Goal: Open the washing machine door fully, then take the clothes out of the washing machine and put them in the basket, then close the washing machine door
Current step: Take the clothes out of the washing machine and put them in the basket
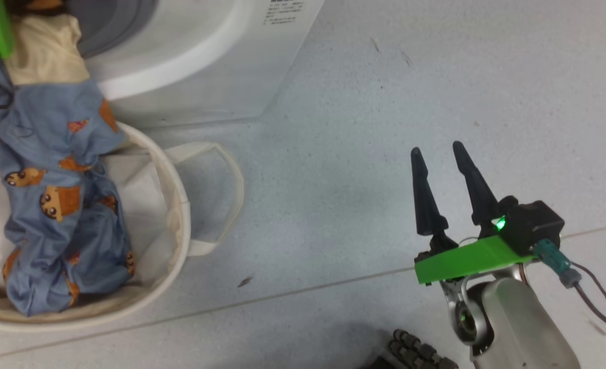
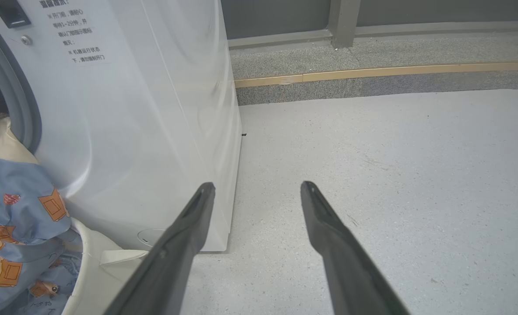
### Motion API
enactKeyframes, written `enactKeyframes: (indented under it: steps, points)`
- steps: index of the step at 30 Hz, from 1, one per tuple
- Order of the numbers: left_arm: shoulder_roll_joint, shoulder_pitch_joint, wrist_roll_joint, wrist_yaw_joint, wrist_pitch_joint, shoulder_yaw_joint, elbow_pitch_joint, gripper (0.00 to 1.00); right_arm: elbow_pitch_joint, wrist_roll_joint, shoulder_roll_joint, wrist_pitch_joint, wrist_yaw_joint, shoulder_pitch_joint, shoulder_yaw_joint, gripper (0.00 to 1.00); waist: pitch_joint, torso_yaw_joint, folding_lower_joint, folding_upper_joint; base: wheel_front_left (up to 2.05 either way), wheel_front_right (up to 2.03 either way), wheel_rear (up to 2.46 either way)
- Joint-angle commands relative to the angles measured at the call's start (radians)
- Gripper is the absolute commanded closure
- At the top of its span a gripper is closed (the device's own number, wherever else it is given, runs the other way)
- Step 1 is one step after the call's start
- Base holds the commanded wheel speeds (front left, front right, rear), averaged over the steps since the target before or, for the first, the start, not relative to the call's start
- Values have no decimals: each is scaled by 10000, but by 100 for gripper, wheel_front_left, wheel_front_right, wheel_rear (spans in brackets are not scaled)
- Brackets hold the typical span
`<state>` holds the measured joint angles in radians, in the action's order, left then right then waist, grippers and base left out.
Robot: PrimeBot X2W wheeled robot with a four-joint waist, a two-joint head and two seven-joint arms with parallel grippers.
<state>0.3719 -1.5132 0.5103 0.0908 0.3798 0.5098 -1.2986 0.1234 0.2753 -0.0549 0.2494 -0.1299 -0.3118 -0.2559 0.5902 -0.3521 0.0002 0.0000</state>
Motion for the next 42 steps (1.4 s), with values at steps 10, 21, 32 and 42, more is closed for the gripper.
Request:
enactKeyframes:
  steps: [10,21,32,42]
  points:
    - [491,-446,326,65,-117,-257,123,94,-422,49,46,124,-8,-123,-57,0,459,208,-2,0,0,0,0]
    - [290,-5,106,338,-2504,241,283,100,-259,-88,47,124,-8,-115,161,0,21,553,-2,0,0,0,0]
    - [151,1134,240,387,-5752,347,432,100,197,-84,47,124,-8,192,232,0,-1397,1057,-2,0,0,0,0]
    - [409,3405,543,134,-6410,-841,3078,100,637,-79,47,124,-8,737,300,0,-2884,1716,-2,0,0,0,0]
